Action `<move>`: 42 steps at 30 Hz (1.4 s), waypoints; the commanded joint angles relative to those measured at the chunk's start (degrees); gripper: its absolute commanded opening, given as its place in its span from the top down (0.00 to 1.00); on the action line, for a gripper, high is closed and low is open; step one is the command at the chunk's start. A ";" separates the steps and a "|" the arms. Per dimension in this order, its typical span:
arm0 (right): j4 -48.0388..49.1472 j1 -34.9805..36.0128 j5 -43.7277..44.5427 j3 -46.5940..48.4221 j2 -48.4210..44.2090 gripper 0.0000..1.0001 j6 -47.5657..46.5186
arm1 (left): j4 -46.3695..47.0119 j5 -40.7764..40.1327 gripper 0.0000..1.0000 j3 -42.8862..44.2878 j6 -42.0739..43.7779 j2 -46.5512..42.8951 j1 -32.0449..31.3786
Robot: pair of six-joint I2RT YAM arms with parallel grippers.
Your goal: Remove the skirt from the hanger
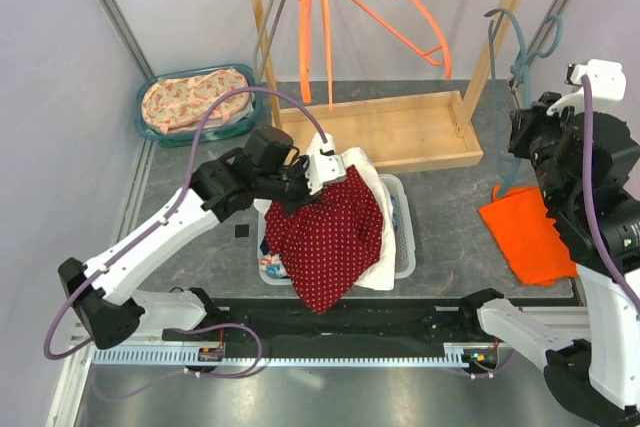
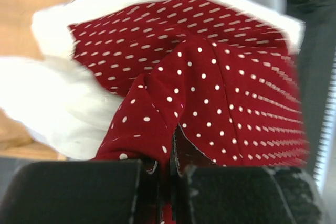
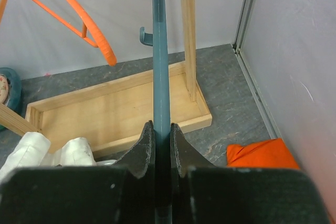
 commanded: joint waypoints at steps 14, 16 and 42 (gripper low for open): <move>4.50 0.11 -2.26 3.43 10.18 1.00 -0.39 | 16.03 -14.50 0.94 -8.30 3.85 7.96 0.04; 5.12 0.11 -2.62 5.54 13.34 1.00 -0.83 | 14.28 -11.42 0.71 -11.92 5.26 7.97 -0.67; 11.53 -3.58 -13.34 33.93 40.52 1.00 -3.91 | 31.41 -25.82 0.01 -32.94 13.62 9.54 -5.24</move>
